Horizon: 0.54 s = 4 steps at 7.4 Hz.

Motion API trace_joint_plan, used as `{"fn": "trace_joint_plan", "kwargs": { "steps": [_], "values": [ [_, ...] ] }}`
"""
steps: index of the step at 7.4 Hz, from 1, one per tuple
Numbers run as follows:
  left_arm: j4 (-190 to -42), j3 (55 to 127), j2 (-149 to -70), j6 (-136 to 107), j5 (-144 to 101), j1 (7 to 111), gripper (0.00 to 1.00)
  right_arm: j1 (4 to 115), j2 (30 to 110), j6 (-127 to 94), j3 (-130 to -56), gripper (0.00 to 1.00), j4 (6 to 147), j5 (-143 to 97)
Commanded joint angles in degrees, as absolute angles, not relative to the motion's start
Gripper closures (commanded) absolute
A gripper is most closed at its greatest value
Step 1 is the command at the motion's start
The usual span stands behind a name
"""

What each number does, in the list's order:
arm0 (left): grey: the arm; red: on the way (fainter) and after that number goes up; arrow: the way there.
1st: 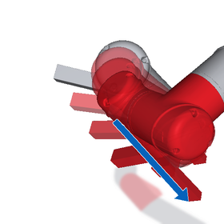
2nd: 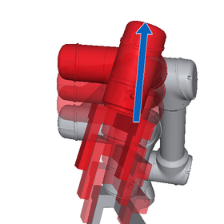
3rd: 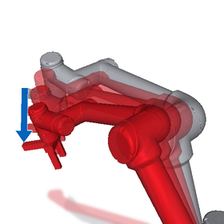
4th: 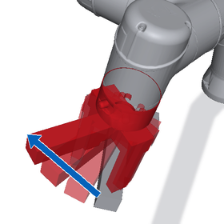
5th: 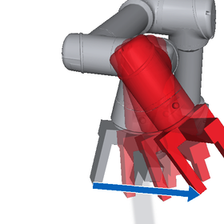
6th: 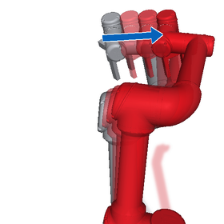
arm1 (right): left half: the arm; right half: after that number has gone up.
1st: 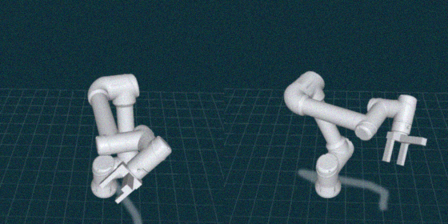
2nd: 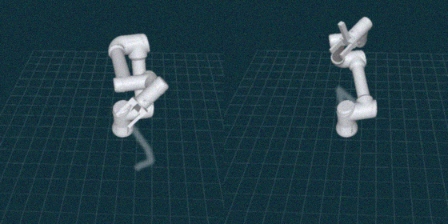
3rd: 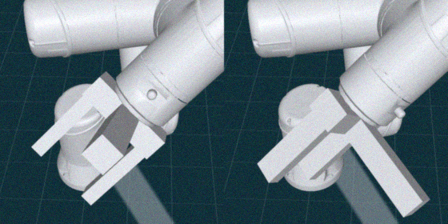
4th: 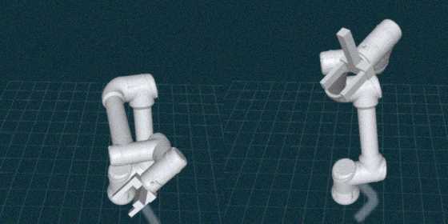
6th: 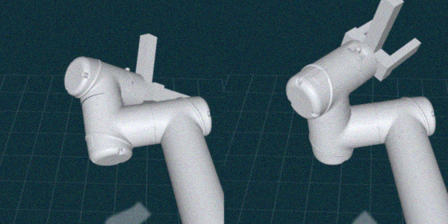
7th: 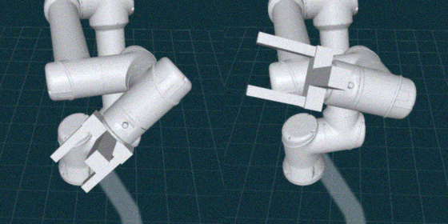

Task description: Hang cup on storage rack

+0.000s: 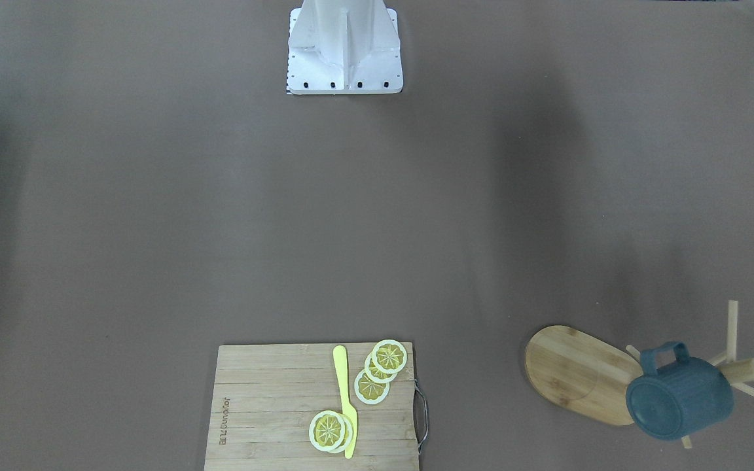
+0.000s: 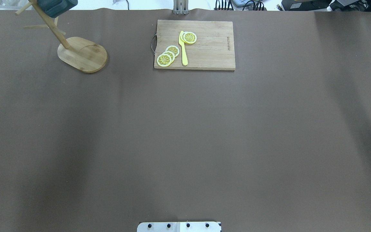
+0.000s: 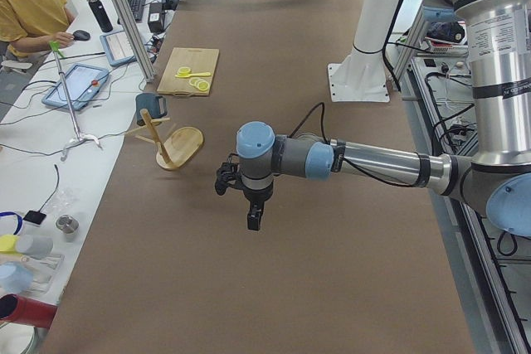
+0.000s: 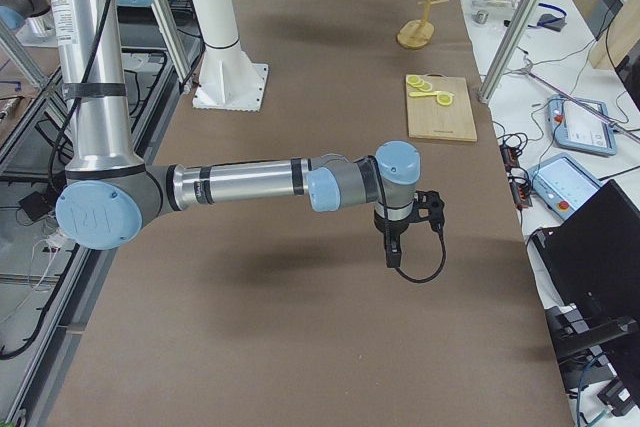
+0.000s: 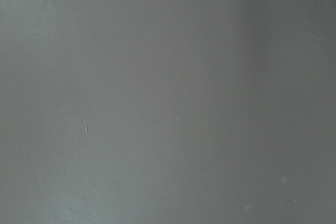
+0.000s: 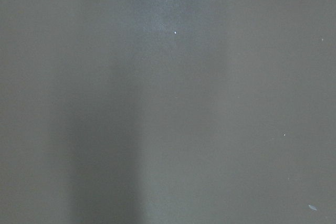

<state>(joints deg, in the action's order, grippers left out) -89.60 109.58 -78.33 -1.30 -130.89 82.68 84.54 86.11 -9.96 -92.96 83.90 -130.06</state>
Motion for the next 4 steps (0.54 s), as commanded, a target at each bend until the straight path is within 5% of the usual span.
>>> {"fn": "trace_joint_plan", "kwargs": {
  "steps": [1, 4],
  "values": [
    [-91.3, 109.5, -80.0, -1.3, -133.9, 82.6, 0.01, 84.6, 86.4, -9.0, -92.6, 0.0, 83.9, -129.4],
    [-91.9, 107.5, -80.4, -1.2, -139.0, 82.7, 0.01, 84.3, 86.4, -7.5, -91.3, 0.0, 83.9, -130.1]
  ]
}}
